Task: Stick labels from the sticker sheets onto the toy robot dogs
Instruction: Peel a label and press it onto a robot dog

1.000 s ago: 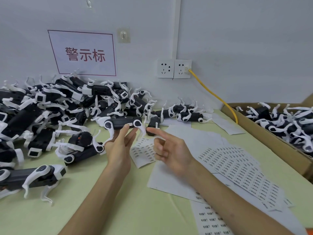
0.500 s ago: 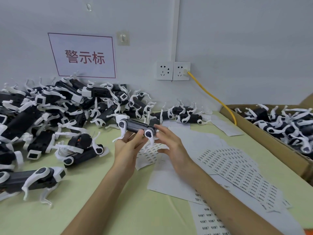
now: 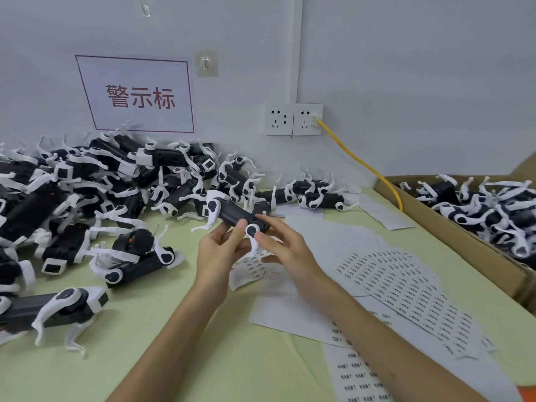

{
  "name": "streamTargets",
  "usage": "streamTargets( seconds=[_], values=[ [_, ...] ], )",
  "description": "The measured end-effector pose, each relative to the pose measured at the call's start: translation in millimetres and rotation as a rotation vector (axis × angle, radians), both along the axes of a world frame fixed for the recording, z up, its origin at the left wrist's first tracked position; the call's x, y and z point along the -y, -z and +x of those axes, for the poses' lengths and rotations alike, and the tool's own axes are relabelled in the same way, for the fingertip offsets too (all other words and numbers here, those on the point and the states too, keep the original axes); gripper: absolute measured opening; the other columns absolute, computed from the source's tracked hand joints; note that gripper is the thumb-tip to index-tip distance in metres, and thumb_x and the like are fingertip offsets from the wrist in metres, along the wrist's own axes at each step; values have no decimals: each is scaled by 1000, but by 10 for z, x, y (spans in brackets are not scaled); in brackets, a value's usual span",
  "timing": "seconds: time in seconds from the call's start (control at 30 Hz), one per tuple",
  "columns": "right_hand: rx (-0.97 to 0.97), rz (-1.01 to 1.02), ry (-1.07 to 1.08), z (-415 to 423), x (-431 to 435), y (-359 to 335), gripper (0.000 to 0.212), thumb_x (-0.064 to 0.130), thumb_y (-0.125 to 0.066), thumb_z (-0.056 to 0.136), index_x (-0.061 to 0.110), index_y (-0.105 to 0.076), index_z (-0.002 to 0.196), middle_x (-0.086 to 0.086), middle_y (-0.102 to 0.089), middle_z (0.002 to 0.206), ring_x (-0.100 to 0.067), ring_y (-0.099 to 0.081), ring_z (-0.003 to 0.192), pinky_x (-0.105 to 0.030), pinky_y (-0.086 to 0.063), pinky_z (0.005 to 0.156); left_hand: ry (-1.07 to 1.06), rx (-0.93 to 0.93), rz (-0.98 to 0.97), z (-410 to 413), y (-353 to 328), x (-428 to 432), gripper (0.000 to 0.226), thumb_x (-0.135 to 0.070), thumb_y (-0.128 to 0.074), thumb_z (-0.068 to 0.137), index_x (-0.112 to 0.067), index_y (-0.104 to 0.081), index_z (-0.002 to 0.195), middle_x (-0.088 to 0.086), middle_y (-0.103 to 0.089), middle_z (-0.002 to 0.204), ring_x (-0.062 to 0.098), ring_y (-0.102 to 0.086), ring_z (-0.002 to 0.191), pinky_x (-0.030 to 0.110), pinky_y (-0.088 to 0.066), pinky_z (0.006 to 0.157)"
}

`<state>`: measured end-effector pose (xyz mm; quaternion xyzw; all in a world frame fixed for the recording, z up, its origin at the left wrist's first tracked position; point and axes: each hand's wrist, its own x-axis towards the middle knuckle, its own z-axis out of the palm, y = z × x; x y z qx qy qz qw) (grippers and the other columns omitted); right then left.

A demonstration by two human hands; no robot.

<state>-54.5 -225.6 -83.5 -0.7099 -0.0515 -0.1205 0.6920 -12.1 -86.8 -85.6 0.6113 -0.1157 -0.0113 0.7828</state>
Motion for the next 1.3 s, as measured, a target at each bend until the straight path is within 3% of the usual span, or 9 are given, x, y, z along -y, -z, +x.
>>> streamTargets(
  seconds=[0.1,0.23,0.33,0.43,0.53,0.67,0.77,1.07,1.3],
  values=[
    [16,-64,38,25,-6,44,36,37,-76,88,45,-62,120,18,-71,110,-5,-71,98,-24,-57,82,0,-6,25,12,27,7,33,-24,-62,103,9,-65,110,21,-69,87,34,-65,80,28,-56,83],
    [3,-149,129,64,-5,72,20,46,-75,83,53,-67,101,15,-73,106,-13,-68,108,-45,-56,97,34,-38,91,-20,21,14,26,-23,-57,105,2,-67,102,0,-74,79,12,-70,71,22,-56,71],
    [-147,-36,164,77,50,25,20,55,-71,77,39,-75,88,1,-78,96,-25,-74,97,-50,-58,93,117,-133,81,-45,17,14,23,-15,-54,107,2,-69,111,12,-79,97,13,-76,74,21,-58,62],
    [-369,230,245,113,255,-63,36,50,-70,86,14,-73,94,-18,-75,99,-31,-74,86,-37,-62,75,148,-130,168,-65,37,27,21,-5,-56,104,0,-68,120,17,-78,106,16,-76,83,22,-62,68],
    [-225,833,265,74,748,-242,42,42,-68,94,4,-65,112,-21,-68,106,-29,-71,84,-28,-59,60,184,-117,206,-44,42,38,19,-7,-61,102,-4,-72,117,12,-79,103,20,-75,91,25,-63,79],
    [385,1357,200,-197,1519,-363,68,57,-53,99,9,-41,145,-22,-53,144,-40,-65,120,-50,-53,99,178,-88,176,-8,62,23,18,-7,-57,103,-4,-74,111,14,-80,98,19,-76,82,22,-62,73],
    [331,1289,370,-276,1679,-272,64,53,-44,104,15,-32,155,-17,-56,141,-36,-68,116,-45,-54,95,148,-60,174,16,76,28,19,-7,-56,104,-6,-75,108,13,-80,95,19,-77,80,21,-61,73],
    [60,933,500,-57,1361,-247,36,36,-50,99,15,-73,117,-1,-77,90,-15,-61,69,-24,-43,64,-65,17,191,56,110,-28,22,-2,-57,101,-14,-74,105,7,-79,98,15,-73,78,28,-57,77],
    [-49,617,487,33,1121,-224,25,28,-58,93,13,-75,101,0,-67,74,-13,-51,55,-26,-37,60,-246,459,874,33,217,15,58,-20,-66,98,-24,-42,151,-8,-46,151,18,-59,116,40,-51,92]
  ],
)
